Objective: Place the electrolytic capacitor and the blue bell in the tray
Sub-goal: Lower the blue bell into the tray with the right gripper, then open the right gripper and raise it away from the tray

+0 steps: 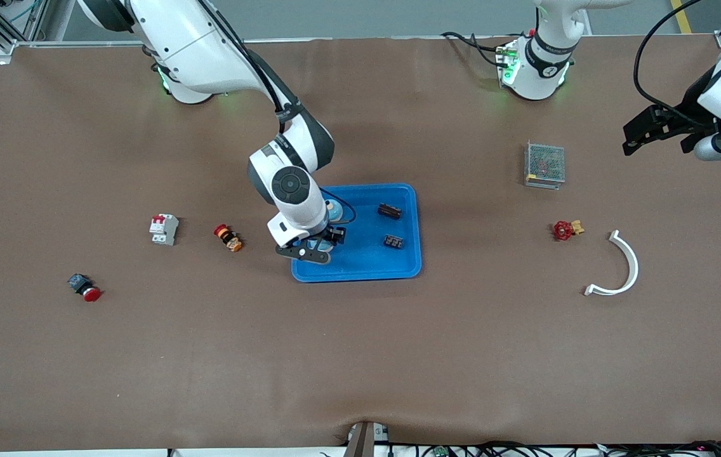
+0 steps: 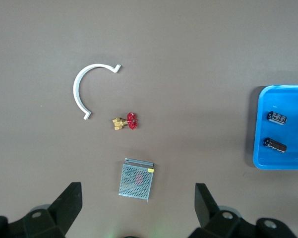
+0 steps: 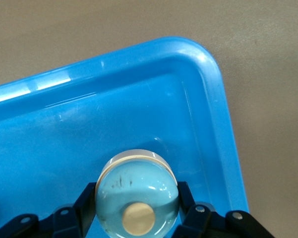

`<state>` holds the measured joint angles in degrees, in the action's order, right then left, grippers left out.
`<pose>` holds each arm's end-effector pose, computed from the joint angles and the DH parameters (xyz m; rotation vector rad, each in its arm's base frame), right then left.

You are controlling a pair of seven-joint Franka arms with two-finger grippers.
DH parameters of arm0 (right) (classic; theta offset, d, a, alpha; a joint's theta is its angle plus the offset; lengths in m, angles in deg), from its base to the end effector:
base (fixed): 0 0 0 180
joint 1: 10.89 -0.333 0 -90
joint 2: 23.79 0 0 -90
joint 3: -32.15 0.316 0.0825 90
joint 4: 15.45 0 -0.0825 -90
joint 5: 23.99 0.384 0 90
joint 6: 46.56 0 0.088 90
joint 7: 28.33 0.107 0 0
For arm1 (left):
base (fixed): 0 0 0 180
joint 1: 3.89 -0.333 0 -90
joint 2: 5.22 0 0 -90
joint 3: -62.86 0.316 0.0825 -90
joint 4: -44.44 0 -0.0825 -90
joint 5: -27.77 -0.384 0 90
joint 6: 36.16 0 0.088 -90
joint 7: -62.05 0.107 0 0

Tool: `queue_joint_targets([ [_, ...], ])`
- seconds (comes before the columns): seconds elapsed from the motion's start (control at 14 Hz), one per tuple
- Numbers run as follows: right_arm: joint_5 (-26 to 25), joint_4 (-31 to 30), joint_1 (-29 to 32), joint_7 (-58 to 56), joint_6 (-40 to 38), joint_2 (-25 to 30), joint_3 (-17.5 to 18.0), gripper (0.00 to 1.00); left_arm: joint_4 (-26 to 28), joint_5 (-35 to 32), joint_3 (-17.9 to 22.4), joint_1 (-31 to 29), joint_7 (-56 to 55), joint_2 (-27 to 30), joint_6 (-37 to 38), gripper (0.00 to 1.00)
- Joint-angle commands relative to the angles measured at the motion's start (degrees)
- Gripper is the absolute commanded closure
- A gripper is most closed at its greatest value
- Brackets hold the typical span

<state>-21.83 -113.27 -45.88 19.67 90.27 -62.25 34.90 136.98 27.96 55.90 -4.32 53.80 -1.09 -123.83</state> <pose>0.5357 0.4111 0.2029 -3.0754 0.3350 0.0473 0.5241 -0.0629 0.6388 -3.1341 -0.0475 0.0198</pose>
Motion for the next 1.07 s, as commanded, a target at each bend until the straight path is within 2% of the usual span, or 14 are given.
queue_joint_targets([
  [0.0, -0.9, 1.8, -1.0, 1.8, 0.6, -1.6, -0.5, 0.45, 1.3, -1.8, -0.4, -0.4, 1.2, 1.2, -0.8, 0.0],
  [0.5, -1.2, 1.8, -1.7, 1.9, 1.4, -2.6, -0.6, 0.44, 1.1, -2.0, -0.3, -0.5, 1.0, 1.0, -0.4, 0.0],
  [0.64, -1.7, 1.8, -1.7, 1.9, 1.5, -2.6, -0.6, 0.29, 0.7, -2.0, -0.3, -0.6, 1.0, 0.9, -0.4, 0.0],
  [0.71, -1.8, 1.8, -1.7, 2.0, 1.5, -2.6, -0.6, 0.03, 0.5, -2.0, -0.3, -0.7, 1.0, 0.9, -0.4, 0.0],
  [0.78, -1.8, 1.8, -1.7, 2.1, 1.5, -2.6, -0.6, 0.0, 0.4, -2.0, -0.2, -0.9, 1.0, 0.9, -0.4, 0.0],
  [1.0, -1.8, 1.8, -1.6, 1.7, 0.7, -1.6, -0.6, 0.0, -0.5, -2.0, 0.3, -1.0, 0.9, 0.7, -0.4, 0.0],
])
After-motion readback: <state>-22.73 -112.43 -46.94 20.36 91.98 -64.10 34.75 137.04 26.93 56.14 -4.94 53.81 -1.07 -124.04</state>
